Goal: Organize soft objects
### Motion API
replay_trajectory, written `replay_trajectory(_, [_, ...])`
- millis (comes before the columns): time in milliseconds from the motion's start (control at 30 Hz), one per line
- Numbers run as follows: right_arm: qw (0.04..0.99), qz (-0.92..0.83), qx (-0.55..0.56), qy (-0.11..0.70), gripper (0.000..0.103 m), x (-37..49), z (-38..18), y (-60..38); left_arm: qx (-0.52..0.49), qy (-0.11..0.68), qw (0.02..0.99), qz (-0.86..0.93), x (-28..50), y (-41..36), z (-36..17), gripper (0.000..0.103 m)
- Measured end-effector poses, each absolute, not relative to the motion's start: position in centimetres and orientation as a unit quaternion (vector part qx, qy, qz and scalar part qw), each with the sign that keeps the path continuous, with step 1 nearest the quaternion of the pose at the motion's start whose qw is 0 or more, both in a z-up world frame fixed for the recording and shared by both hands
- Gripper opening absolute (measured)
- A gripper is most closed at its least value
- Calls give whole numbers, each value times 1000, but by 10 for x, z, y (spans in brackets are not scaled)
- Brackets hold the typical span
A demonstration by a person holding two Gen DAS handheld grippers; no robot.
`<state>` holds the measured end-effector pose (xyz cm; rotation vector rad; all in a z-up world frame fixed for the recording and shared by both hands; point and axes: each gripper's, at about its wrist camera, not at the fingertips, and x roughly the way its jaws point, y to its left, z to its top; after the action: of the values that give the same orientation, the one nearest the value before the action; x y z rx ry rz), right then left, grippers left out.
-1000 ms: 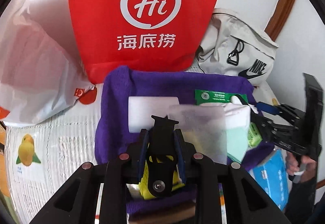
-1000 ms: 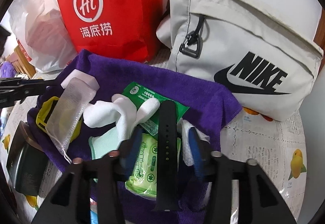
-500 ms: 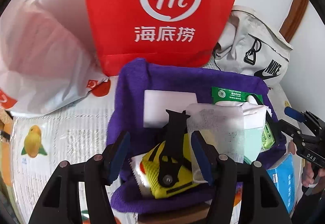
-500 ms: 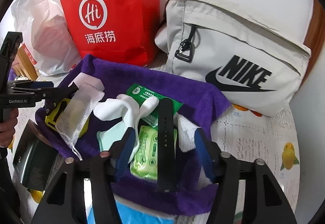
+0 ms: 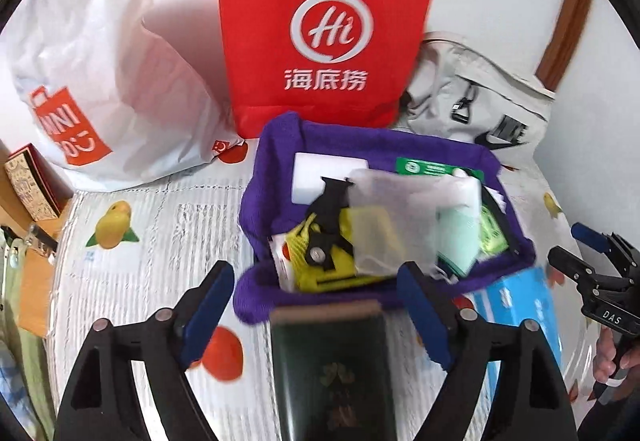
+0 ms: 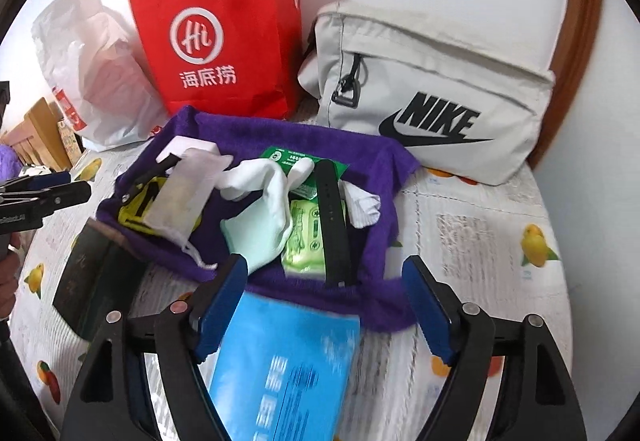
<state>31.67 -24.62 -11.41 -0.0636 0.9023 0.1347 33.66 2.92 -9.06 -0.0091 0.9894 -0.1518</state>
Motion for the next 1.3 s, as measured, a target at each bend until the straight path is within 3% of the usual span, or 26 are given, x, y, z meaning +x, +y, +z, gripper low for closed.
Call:
replay_trajectory(367, [907,48,-49,416,94,240,-85,-222,10,434,898,-67,248,7,-41,102])
replay_trajectory(667, [917,58,-11,394,99,165,-56,-216,0,416,907,-68,177,1,-22,102])
replay_trajectory(1300, [934,43,-3,354,100,42,-34,-226,22,361,931,-54,54,-19,-2,102])
